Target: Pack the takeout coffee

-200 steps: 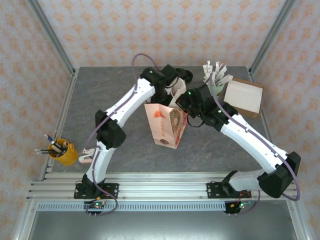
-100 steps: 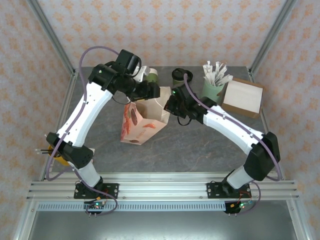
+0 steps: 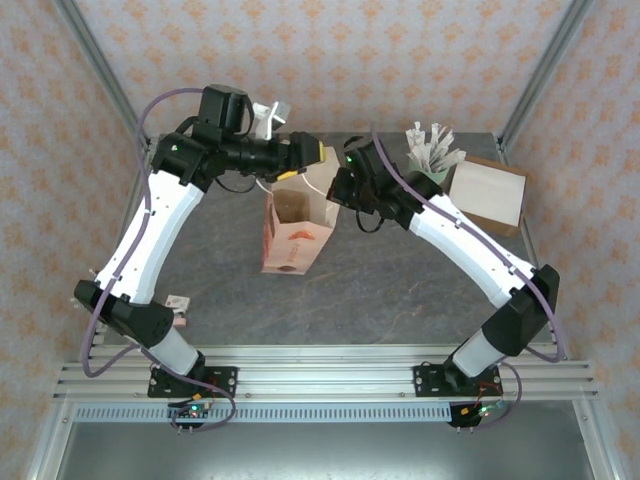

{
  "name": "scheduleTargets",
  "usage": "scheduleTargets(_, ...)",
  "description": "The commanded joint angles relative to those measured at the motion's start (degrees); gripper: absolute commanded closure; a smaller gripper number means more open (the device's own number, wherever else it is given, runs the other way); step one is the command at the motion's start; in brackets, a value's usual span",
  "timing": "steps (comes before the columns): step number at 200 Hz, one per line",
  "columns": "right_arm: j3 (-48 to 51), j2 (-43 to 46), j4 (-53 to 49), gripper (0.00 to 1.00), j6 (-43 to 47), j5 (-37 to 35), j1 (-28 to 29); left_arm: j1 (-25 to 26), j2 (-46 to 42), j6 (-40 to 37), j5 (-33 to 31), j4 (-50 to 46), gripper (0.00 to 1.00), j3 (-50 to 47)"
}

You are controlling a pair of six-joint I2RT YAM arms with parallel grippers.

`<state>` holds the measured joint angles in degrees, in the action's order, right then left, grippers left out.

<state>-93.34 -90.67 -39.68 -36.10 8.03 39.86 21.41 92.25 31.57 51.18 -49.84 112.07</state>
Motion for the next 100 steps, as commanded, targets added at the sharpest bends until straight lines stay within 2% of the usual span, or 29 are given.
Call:
scheduleTargets(1, -4.0, -4.4, -4.8, 1.0, 0.6, -2.5, 1.2, 1.1, 0.7, 1.7, 2.2, 11.1, 0.16, -4.4)
scheduleTargets(18, -7.2, -7.4, -7.5, 1.0, -0.1, -5.0, 2.5, 1.4, 2.3, 6.5, 2.8, 18.7, 0.15, -7.0)
scheduleTargets(39, -5.8, -7.6, -7.1, 1.0, -2.8, -6.1, 2.8, 1.1, 2.6, 7.5, 1.9, 23.1, 0.15, -6.4)
scheduleTargets(50, -4.1, -6.9, -5.7, 1.0, -3.2, -6.1, 2.6, 0.4, 2.4, 6.2, 0.8, 21.2, 0.15, -4.5)
scheduleTargets(64, -3.2, -6.0, -4.8, 1.0, -2.7, -6.2, 2.2, -0.7, 3.0, 2.3, 0.5, 13.8, 0.15, -0.1)
scheduleTargets(71, -2.9, -5.6, -4.6, 0.96, -2.5, -5.8, 1.8, -1.3, 2.9, 0.1, 0.6, 9.9, 0.14, 2.3)
scheduleTargets(77, -2.5, -5.0, -3.9, 0.9, -1.8, -4.5, 1.2, -2.0, 2.8, -1.7, 0.2, 7.1, 0.14, 4.1)
scheduleTargets(84, -2.1, -4.3, -2.9, 0.77, -0.8, -2.1, 0.4, -3.1, 2.5, -3.5, -0.6, 4.2, 0.13, 6.0)
scheduleTargets(86, -2.1, -4.3, -2.8, 0.76, -0.7, -1.7, 0.2, -3.4, 2.3, -3.8, -0.9, 3.6, 0.13, 6.5)
scheduleTargets(100, -2.9, -3.1, -2.1, 0.35, 1.5, 3.3, -1.9, -6.1, 1.0, -4.0, -2.5, 0.9, 0.04, 8.8)
